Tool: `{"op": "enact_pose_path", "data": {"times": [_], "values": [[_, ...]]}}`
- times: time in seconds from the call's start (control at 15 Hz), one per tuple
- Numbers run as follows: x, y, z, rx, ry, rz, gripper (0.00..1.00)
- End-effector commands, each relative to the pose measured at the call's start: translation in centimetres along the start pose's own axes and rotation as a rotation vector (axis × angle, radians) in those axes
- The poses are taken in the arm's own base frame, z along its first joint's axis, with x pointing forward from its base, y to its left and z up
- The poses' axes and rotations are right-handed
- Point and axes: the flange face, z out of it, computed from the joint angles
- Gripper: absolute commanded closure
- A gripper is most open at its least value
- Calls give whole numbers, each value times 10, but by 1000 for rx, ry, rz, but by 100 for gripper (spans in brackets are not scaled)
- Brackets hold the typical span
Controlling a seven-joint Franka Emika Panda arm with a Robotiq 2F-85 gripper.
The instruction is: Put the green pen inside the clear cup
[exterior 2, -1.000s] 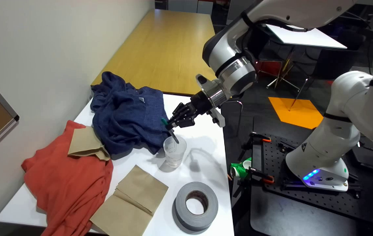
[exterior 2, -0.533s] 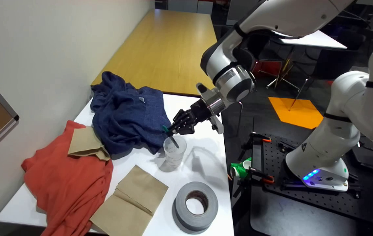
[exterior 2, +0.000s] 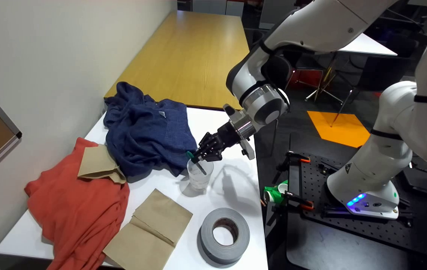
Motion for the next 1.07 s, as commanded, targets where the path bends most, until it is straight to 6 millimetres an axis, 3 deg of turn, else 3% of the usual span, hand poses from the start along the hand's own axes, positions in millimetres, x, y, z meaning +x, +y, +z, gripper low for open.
{"op": "enact_pose_path", "data": {"times": [0.0, 0.47, 1.0], "values": [[4, 1, 6, -19, 9, -12, 53], [26, -14, -8, -6, 59, -49, 0], [57, -21, -30, -5, 127, -85, 0]]}}
